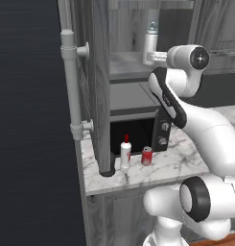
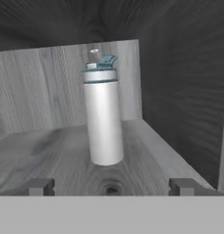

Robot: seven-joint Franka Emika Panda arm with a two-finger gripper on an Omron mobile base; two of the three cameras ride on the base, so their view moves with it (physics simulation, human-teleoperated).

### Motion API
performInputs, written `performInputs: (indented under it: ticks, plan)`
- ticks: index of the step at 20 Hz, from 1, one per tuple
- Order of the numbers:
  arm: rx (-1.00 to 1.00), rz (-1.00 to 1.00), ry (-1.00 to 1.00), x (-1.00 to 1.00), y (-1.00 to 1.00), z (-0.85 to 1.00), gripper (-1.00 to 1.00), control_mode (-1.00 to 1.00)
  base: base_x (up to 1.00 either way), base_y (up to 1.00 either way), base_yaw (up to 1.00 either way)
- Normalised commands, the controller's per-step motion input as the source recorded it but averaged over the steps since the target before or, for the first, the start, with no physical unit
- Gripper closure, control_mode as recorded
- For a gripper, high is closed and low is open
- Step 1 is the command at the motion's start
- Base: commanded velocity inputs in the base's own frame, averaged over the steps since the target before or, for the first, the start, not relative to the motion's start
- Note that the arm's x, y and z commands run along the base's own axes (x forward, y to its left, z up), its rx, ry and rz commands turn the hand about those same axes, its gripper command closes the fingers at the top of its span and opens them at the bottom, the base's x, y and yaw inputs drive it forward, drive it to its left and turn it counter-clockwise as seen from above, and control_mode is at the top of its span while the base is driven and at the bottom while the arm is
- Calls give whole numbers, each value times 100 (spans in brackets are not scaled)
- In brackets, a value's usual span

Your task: Sort all alcoholic drinks to one cabinet, and non-alcoholic drinks to the other.

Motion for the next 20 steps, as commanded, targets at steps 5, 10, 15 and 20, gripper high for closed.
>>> performInputs:
  ticks: [5, 10, 15, 20]
  plan:
    - [0, 0, 15, -46, 0, -3, -100, -100, 0, 0, 0]
    - [-2, 0, 19, -39, 0, -8, -100, -100, 0, 0, 0]
    - [-2, 0, 18, -35, 0, -19, -100, -100, 0, 0, 0]
    - [-1, 4, 17, -29, 0, -31, -100, -100, 0, 0, 0]
